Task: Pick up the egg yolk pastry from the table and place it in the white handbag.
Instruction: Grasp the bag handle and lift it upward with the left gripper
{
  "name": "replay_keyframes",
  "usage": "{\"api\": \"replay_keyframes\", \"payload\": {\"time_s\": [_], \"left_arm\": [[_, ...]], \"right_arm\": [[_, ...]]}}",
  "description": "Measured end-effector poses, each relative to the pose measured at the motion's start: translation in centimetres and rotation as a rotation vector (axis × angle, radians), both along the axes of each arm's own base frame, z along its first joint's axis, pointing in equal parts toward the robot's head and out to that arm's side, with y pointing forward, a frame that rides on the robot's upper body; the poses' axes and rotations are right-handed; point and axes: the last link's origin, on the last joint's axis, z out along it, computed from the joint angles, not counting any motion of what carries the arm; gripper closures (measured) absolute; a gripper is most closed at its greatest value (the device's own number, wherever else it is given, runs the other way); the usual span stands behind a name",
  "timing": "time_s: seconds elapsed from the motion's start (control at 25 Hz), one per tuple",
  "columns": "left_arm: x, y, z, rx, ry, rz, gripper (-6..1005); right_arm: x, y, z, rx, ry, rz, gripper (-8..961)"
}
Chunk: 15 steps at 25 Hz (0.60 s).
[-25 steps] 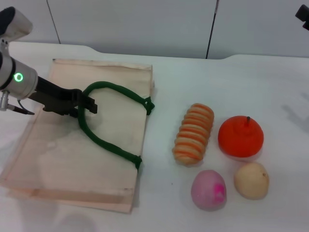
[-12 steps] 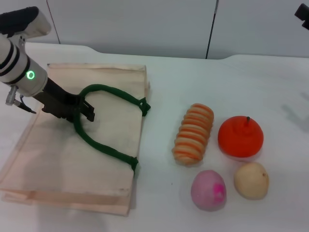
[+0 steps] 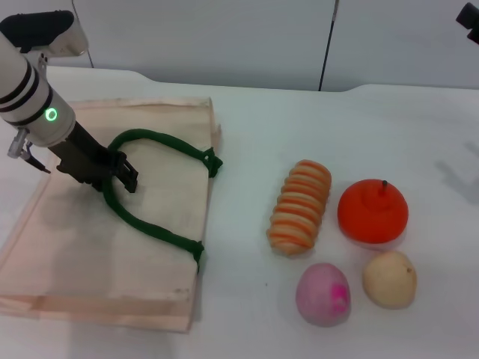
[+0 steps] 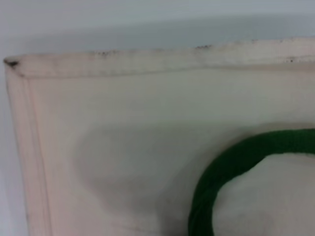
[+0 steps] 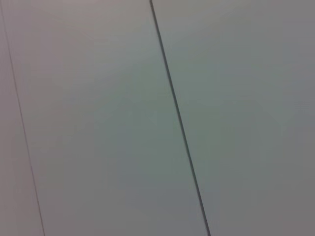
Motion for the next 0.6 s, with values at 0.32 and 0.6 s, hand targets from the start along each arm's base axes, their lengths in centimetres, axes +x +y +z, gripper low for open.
{"api": "replay_keyframes", "payload": {"time_s": [0.32,0.6], "left_arm": [[0.12,0.30,0.15,0.000,0.026,-0.017,448],[-0.13,0.49,-0.18,0.000,0.067,-0.033,628]], "right_arm": [[-0.10,-0.06,-0.01,-0.001,0.003,0.007,112],[-0.40,0.02,-0.18,-0.003,0.009,0.014,113]]}}
